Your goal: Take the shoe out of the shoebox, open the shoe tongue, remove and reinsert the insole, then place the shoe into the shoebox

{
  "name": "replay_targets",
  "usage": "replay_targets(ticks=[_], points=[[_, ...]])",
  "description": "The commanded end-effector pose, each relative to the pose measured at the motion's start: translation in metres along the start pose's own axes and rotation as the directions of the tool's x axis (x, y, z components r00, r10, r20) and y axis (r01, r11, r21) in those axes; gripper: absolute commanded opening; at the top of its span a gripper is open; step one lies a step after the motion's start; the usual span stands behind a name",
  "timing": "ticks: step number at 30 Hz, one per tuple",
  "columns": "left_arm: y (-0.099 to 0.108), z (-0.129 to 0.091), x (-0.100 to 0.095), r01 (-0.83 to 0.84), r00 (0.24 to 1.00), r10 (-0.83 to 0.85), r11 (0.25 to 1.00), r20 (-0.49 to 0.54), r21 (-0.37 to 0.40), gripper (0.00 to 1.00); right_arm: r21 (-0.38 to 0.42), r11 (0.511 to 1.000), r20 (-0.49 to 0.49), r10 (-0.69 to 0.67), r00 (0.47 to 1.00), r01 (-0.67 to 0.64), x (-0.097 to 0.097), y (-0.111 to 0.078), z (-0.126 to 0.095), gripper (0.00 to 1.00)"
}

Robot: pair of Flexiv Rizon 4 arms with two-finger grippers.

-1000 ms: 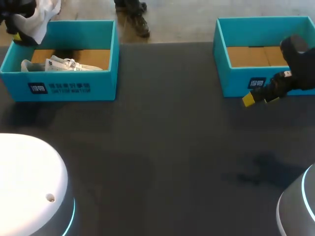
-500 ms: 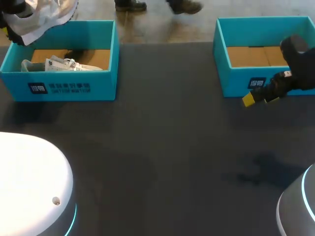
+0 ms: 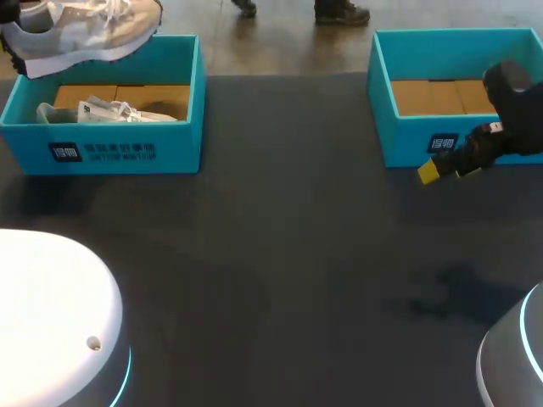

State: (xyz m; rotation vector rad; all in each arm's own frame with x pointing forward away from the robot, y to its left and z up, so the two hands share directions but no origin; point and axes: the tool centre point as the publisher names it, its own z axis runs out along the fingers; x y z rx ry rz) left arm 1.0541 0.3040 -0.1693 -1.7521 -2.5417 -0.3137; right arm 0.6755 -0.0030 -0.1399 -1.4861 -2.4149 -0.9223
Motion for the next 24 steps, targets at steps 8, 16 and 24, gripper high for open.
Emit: replay_targets(ticks=[8, 16, 24], points=[[-0.0048, -0.0008, 0.0057, -0.03, 0.999, 0.03, 0.999, 0.011, -0.011, 0.0, 0.004, 1.0, 0.0, 0.001, 1.0, -0.001, -0.0004, 0.0023, 0.0015, 1.0], [-0.0048, -0.0008, 0.0057, -0.03, 0.999, 0.03, 0.999, 0.011, -0.011, 0.0, 0.004, 1.0, 0.0, 0.001, 1.0, -0.001, -0.0004, 0.0023, 0.0015, 1.0], [-0.0036, 0.0031, 0.0112, -0.109, 0.993, 0.111, 0.993, 0.038, -0.045, 0.0, 0.004, 1.0, 0.0, 0.001, 1.0, -0.001, -0.0004, 0.0023, 0.0015, 1.0]])
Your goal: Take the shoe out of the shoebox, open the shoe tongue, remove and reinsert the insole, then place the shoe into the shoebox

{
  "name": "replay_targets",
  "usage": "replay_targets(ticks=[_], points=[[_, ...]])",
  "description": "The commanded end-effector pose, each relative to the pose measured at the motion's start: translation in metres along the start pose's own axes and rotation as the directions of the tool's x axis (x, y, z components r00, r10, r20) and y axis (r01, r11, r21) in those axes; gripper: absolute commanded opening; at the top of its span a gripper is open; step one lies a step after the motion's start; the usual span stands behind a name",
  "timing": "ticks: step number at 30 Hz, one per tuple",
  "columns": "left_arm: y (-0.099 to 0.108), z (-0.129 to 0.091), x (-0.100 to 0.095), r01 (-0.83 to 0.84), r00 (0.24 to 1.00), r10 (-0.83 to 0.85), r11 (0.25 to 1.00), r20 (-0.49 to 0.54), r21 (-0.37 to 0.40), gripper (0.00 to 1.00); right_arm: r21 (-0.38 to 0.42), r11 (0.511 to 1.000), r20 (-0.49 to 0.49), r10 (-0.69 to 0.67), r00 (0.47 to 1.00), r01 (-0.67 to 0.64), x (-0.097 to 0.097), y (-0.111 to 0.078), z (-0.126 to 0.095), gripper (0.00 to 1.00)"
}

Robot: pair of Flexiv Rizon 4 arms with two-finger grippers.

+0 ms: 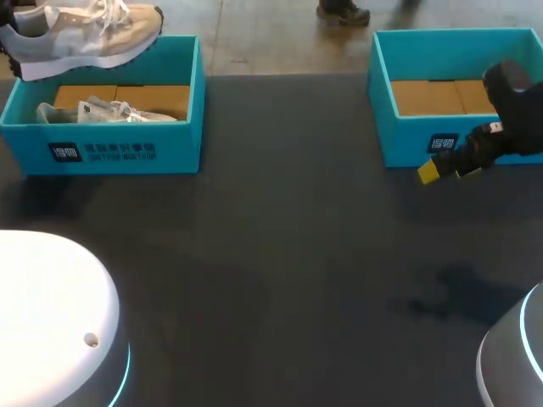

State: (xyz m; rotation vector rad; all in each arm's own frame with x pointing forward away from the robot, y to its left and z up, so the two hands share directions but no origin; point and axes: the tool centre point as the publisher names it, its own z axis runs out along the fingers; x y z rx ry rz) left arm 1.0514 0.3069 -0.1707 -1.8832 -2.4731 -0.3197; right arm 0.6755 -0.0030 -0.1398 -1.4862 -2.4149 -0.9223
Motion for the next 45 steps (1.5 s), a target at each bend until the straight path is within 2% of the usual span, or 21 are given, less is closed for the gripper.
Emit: replay_targets(ticks=[1, 5, 13, 24, 34, 45], points=[[-0.001, 0.002, 0.008, -0.017, 1.0, 0.017, 1.0, 0.018, -0.022, 0.0, 0.004, 1.0, 0.0, 0.001, 1.0, -0.001, 0.0, 0.002, 0.002, 1.0], [0.008, 0.006, 0.009, -0.049, 0.999, 0.049, 0.999, 0.022, -0.006, 0.0, 0.004, 1.0, 0.0, 0.001, 1.0, -0.001, 0.0, 0.002, 0.002, 1.0], [0.027, 0.016, 0.007, -0.106, 0.994, 0.106, 0.994, -0.012, -0.028, 0.0, 0.004, 1.0, 0.0, 0.001, 1.0, -0.001, 0.0, 0.002, 0.002, 1.0], [0.053, 0.023, 0.008, -0.186, 0.981, 0.187, 0.982, 0.047, -0.035, 0.0, 0.004, 1.0, 0.0, 0.001, 1.0, -0.001, 0.0, 0.002, 0.002, 1.0], [0.067, 0.038, -0.005, -0.241, 0.969, 0.244, 0.969, 0.045, -0.05, 0.0, 0.004, 1.0, 0.0, 0.001, 1.0, -0.001, 0.0, 0.002, 0.002, 1.0], [0.079, 0.064, -0.022, -0.257, 0.965, 0.258, 0.966, 0.047, -0.018, 0.0, 0.004, 1.0, 0.0, 0.001, 1.0, -0.001, 0.0, 0.002, 0.002, 1.0]])
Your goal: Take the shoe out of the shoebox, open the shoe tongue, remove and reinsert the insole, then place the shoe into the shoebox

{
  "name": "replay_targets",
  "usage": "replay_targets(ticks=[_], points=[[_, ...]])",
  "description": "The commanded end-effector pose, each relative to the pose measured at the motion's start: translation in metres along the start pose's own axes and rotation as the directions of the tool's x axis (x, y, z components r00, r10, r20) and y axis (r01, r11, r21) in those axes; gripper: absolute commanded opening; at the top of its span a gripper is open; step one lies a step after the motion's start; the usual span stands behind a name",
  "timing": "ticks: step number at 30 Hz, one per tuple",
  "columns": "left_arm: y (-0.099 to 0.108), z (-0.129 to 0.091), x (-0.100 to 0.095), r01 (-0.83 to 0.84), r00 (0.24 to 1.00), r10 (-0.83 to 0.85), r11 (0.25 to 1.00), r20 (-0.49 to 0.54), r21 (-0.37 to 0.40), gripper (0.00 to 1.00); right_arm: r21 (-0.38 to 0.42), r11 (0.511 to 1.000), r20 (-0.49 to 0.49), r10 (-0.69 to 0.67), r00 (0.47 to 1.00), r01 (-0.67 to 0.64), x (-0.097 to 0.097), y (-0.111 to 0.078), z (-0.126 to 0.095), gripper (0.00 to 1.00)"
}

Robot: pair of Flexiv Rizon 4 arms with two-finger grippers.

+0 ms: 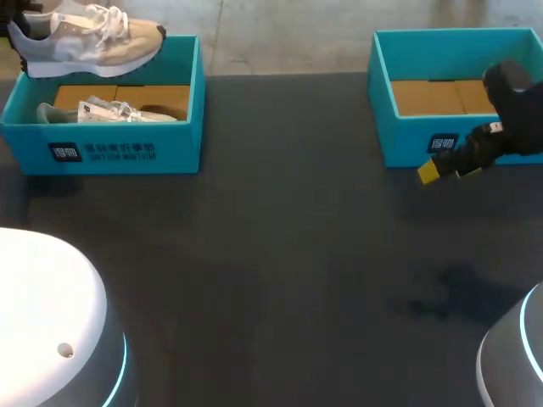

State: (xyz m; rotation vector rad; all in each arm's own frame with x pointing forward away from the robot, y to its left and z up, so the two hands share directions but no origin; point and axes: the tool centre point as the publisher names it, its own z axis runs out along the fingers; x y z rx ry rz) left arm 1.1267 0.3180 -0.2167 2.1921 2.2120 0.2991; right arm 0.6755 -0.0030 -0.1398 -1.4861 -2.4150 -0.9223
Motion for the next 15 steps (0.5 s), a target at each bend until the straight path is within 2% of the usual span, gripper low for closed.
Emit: replay_targets(ticks=[1, 15], points=[[0.012, 0.011, -0.003, -0.015, 1.0, 0.015, 1.0, 0.001, 0.013, 0.0, 0.004, 1.0, 0.0, 0.001, 1.0, -0.001, 0.0, 0.002, 0.002, 1.0], [0.003, 0.029, -0.008, -0.056, 0.998, 0.055, 0.998, 0.027, 0.033, 0.0, 0.004, 1.0, 0.0, 0.001, 1.0, -0.001, 0.0, 0.002, 0.002, 1.0]])
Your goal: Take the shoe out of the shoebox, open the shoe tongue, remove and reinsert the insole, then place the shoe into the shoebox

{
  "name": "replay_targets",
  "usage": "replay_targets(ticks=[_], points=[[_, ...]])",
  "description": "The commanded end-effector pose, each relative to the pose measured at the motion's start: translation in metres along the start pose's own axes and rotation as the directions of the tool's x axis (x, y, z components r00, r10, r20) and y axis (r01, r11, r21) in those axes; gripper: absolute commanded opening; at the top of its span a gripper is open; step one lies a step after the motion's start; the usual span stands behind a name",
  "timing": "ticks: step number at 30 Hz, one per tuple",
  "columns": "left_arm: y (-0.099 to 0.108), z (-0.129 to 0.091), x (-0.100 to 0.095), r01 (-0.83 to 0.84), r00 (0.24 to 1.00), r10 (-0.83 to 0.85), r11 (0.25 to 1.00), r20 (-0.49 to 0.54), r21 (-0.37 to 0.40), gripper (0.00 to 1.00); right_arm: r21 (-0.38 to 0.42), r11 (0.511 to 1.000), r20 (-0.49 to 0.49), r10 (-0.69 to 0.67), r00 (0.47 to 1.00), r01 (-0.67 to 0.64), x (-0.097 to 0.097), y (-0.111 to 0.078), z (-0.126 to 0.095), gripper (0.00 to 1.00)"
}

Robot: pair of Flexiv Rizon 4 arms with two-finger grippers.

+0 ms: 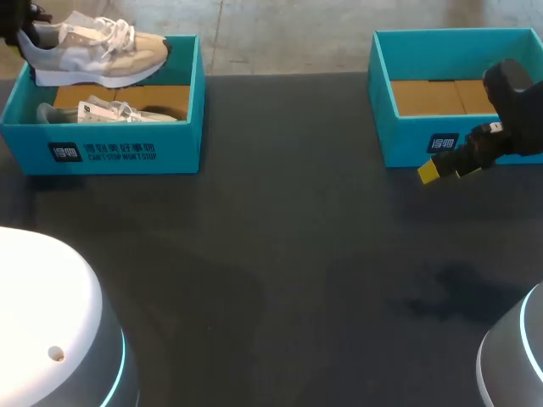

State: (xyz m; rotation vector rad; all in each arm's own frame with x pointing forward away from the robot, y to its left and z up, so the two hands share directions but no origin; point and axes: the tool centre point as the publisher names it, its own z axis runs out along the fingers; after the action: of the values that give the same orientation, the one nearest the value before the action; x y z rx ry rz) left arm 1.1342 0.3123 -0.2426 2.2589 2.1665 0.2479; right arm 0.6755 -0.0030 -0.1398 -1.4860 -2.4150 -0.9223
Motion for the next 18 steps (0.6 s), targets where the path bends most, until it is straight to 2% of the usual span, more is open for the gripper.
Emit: replay_targets(ticks=[1, 18], points=[[-0.002, 0.004, 0.001, -0.009, 1.0, 0.009, 1.0, 0.011, 0.009, 0.0, 0.004, 1.0, 0.0, 0.001, 1.0, -0.001, 0.0, 0.002, 0.002, 1.0], [-0.013, 0.022, 0.005, -0.018, 1.0, 0.018, 0.999, 0.007, 0.047, 0.0, 0.004, 1.0, 0.0, 0.001, 1.0, -0.001, 0.0, 0.002, 0.002, 1.0]])
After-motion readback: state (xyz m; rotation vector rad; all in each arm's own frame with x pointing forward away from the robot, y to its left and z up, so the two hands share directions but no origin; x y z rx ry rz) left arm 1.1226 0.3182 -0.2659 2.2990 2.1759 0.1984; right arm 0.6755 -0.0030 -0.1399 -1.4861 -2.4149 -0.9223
